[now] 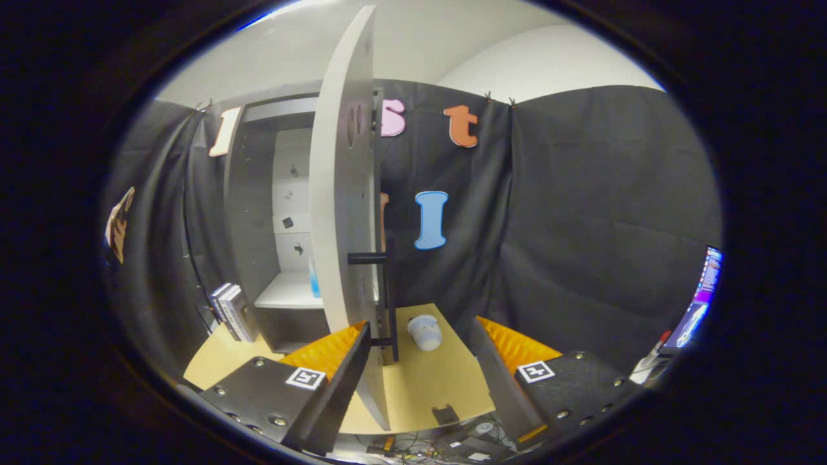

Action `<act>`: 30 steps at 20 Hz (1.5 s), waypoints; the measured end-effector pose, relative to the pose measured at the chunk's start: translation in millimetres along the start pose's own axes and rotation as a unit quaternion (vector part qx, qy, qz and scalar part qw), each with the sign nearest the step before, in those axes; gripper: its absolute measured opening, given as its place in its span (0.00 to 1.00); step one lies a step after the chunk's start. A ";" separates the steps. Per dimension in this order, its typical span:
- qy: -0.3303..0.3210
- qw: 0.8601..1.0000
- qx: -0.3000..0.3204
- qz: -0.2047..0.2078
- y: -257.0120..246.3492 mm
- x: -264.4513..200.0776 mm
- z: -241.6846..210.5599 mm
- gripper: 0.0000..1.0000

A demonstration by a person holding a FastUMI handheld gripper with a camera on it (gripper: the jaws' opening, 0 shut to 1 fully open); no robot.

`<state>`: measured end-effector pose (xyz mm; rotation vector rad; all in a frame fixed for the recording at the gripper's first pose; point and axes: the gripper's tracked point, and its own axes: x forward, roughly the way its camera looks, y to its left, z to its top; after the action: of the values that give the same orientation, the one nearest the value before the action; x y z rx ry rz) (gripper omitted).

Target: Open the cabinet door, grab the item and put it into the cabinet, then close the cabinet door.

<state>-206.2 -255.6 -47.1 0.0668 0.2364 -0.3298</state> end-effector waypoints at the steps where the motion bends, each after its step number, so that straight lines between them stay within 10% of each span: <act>1: 0.002 1.000 0.003 0.010 9.4 1.0 -0.7 0.93; 30: 0.016 0.961 0.021 0.274 178.8 62.6 -0.2 0.93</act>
<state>-90.0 -106.4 -57.7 0.1755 0.2334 0.2180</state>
